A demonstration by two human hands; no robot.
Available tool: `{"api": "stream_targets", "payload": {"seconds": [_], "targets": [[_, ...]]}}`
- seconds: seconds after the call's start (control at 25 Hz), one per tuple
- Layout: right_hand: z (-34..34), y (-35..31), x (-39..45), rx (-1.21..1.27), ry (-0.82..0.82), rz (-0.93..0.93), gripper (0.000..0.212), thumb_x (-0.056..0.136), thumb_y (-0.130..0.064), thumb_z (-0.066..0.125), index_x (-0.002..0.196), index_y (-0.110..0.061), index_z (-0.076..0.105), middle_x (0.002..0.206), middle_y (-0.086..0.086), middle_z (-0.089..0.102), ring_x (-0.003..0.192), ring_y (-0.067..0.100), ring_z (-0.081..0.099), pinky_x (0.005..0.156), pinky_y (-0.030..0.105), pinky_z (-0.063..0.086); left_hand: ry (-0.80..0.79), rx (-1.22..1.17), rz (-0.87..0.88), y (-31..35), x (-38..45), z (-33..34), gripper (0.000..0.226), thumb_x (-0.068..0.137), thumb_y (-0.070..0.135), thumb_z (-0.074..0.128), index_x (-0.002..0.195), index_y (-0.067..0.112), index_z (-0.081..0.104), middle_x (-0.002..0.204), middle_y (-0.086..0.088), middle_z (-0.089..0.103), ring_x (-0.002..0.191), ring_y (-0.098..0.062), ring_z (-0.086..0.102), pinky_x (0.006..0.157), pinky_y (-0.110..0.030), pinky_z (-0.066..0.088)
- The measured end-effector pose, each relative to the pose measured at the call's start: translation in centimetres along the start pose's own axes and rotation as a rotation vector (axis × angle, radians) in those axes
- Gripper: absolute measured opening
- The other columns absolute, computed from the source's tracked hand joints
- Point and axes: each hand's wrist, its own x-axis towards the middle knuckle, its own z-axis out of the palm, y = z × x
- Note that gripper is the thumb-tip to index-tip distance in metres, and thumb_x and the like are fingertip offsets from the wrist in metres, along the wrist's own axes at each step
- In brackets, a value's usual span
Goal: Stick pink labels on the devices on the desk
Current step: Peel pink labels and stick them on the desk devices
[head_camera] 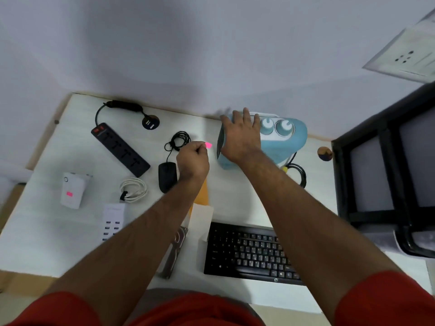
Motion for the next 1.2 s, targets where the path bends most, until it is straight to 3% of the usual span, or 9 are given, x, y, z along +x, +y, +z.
{"api": "stream_targets", "payload": {"seconds": [0.2,0.48,0.56,0.68,0.8,1.0,1.2], "targets": [[-0.4,-1.8,1.9,-0.207,-0.147,-0.019,0.057,0.087,-0.031,0.060,0.141,-0.019,0.047,0.148,0.018,0.037,0.141,0.045,0.027,0.116,0.062,0.020,0.004,-0.069,-0.067,-1.1,1.3,0.6,0.019,0.092,0.013,0.057,0.096,0.012,0.076,0.087,-0.011,0.072,0.083,-0.030,0.066,0.081,-0.038,0.055],[-1.6,-2.6,3.2,-0.341,-0.254,-0.010,0.052,0.089,-0.029,0.057,0.140,-0.017,0.049,0.140,0.017,0.043,0.130,0.041,0.041,0.110,0.055,0.032,-0.010,-0.131,-0.095,-1.2,2.5,1.6,0.020,0.091,0.008,0.057,0.095,0.010,0.076,0.083,-0.014,0.072,0.073,-0.029,0.062,0.073,-0.035,0.052],[-1.9,-2.0,3.3,-0.284,-0.246,-0.006,0.065,0.088,-0.027,0.061,0.147,-0.016,0.037,0.143,0.021,0.043,0.132,0.042,0.042,0.109,0.053,0.033,-0.009,-0.148,-0.128,-1.0,2.9,1.9,0.021,0.090,0.009,0.056,0.094,0.012,0.077,0.081,-0.014,0.072,0.063,-0.021,0.055,0.067,-0.032,0.048],[-1.8,-0.4,3.3,-0.191,-0.231,-0.030,0.103,0.075,-0.032,0.079,0.155,-0.013,0.017,0.146,0.023,0.043,0.134,0.043,0.043,0.112,0.053,0.032,-0.017,-0.177,-0.161,-0.6,3.1,2.2,0.022,0.090,0.010,0.056,0.095,0.012,0.077,0.070,-0.015,0.066,0.050,-0.011,0.042,0.062,-0.026,0.039],[-0.4,1.1,3.0,-0.158,-0.148,-0.100,0.125,0.060,-0.039,0.088,0.157,-0.016,0.013,0.142,0.021,0.047,0.132,0.041,0.045,0.114,0.051,0.032,-0.030,-0.198,-0.163,0.2,2.8,2.6,0.020,0.091,0.007,0.056,0.094,0.007,0.076,0.062,-0.003,0.057,0.049,-0.007,0.041,0.061,-0.024,0.037],[1.0,3.1,2.0,-0.082,-0.011,-0.158,0.108,0.061,-0.038,0.084,0.151,-0.014,0.028,0.144,0.022,0.045,0.139,0.043,0.036,0.119,0.052,0.026,-0.040,-0.211,-0.167,0.9,2.6,2.6,0.021,0.093,0.009,0.055,0.098,0.008,0.075,0.055,0.008,0.048,0.047,-0.007,0.039,0.056,-0.021,0.034],[1.0,3.7,1.5,-0.050,0.079,-0.176,0.086,0.064,-0.026,0.075,0.142,-0.013,0.041,0.130,0.017,0.056,0.120,0.038,0.052,0.108,0.045,0.037,-0.048,-0.163,-0.116,2.2,1.7,2.2,0.021,0.092,0.011,0.055,0.093,0.009,0.075,0.058,0.007,0.051,0.051,-0.010,0.042,0.061,-0.024,0.037]]}}
